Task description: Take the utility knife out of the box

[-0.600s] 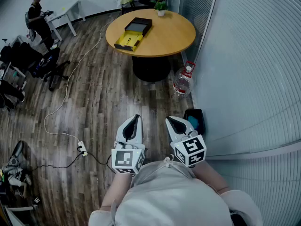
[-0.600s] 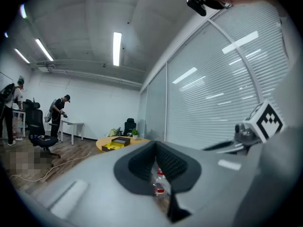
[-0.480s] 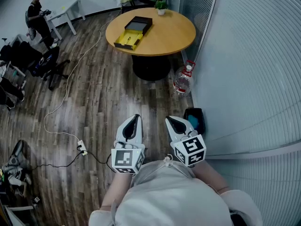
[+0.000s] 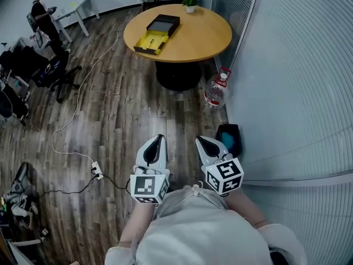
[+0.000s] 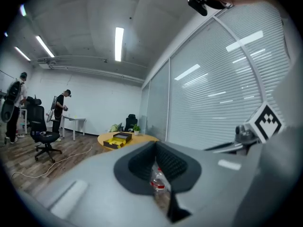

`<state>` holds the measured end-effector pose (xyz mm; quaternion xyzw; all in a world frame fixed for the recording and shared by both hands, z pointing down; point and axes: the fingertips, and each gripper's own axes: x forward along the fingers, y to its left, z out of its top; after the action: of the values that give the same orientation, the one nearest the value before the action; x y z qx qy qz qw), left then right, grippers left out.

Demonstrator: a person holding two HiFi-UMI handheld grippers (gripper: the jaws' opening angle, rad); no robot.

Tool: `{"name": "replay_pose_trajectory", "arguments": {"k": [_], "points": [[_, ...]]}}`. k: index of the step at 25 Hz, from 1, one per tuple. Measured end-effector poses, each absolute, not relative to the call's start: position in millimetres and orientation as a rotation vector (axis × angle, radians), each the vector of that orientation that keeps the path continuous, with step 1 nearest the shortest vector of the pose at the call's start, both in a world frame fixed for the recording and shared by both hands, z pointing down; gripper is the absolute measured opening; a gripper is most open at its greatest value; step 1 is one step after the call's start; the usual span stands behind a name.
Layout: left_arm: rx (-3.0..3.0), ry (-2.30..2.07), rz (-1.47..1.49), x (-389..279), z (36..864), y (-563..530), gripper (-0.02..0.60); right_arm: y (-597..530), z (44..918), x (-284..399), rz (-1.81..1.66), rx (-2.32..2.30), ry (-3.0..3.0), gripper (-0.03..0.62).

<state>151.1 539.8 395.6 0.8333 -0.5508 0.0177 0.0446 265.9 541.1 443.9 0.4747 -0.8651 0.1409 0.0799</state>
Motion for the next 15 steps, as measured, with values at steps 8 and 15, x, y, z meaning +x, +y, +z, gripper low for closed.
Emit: {"name": "replay_pose_trajectory", "arguments": {"k": [8,15], "points": [[2.511,-1.671,0.093,114.9,407.7,499.2,0.006,501.3,457.4,230.4,0.509,1.396,-2.579,-0.002],[2.508,-1.650,0.080,60.1,403.6,435.3,0.006,442.8,460.4,173.3,0.577,1.355,-2.563,-0.001]]}}
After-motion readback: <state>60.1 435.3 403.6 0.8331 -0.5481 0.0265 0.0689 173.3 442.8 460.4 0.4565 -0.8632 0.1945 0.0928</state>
